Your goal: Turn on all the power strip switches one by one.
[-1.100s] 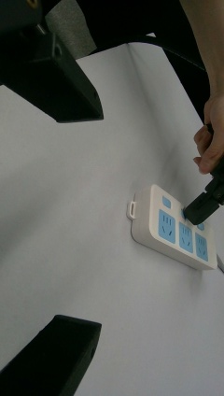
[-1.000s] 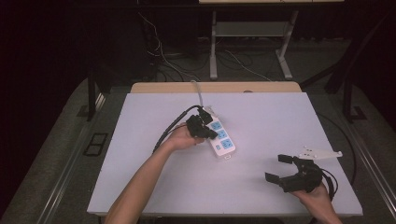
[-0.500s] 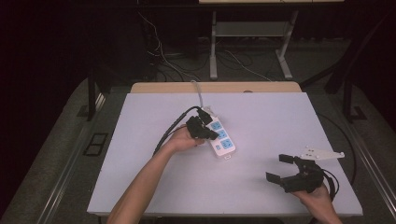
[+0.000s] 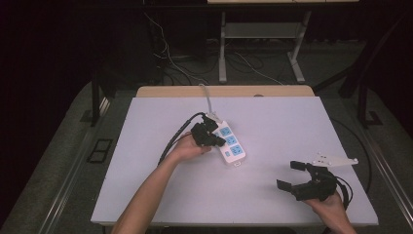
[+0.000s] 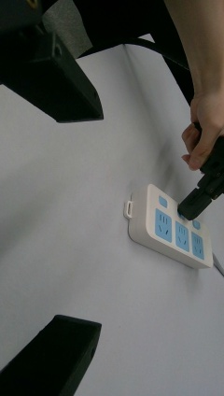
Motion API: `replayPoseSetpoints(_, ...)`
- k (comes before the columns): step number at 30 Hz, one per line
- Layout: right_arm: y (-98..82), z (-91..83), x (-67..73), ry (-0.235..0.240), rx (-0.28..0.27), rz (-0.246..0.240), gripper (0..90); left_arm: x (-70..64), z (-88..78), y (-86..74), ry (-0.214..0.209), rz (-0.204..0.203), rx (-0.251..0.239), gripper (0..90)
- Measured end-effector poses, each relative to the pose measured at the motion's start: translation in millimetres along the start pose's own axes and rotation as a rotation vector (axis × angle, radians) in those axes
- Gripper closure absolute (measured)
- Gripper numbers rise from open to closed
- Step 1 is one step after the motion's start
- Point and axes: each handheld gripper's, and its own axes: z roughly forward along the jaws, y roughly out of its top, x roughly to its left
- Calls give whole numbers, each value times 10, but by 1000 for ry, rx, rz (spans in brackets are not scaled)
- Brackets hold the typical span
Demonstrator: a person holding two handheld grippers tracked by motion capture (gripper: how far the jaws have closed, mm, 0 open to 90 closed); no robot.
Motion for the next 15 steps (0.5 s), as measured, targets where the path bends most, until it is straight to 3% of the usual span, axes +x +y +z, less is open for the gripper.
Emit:
replayPoseSetpoints(10, 1, -6, -8, 0, -3, 3, 7, -25, -16, 35, 25, 4, 9, 894)
replayPoseSetpoints(15, 0, -7, -11, 1, -2, 4, 7, 7, -84, 67, 19, -5, -31, 894)
